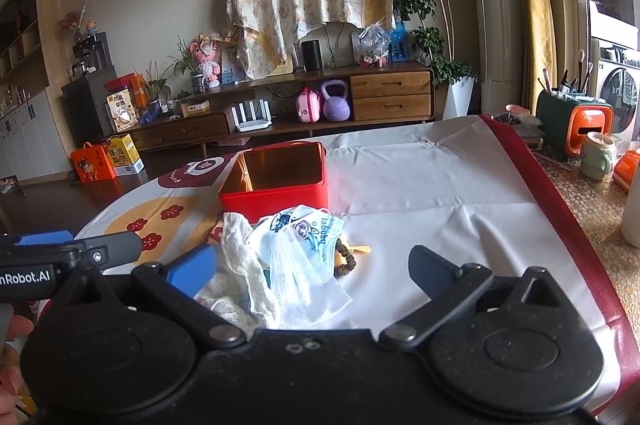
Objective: Organize soft objects
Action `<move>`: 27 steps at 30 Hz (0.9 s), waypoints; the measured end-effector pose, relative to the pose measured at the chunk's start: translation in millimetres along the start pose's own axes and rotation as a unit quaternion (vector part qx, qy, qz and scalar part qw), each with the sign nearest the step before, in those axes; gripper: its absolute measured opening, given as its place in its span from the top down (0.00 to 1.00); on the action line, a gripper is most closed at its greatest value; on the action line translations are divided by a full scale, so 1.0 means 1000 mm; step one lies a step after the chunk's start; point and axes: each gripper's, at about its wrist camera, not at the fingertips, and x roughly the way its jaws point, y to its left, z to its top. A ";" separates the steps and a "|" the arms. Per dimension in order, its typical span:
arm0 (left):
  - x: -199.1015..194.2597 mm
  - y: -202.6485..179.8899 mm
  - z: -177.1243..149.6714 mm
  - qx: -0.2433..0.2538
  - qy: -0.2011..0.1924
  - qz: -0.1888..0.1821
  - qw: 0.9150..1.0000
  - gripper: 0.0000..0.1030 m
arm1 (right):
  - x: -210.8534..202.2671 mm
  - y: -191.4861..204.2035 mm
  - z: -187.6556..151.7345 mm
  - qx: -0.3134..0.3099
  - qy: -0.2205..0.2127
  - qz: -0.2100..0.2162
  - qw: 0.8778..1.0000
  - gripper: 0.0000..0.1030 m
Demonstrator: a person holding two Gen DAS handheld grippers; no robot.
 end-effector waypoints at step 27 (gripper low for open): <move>0.005 0.000 -0.007 0.000 0.009 0.005 1.000 0.00 | 0.010 0.001 -0.005 -0.002 0.004 -0.002 1.000 0.01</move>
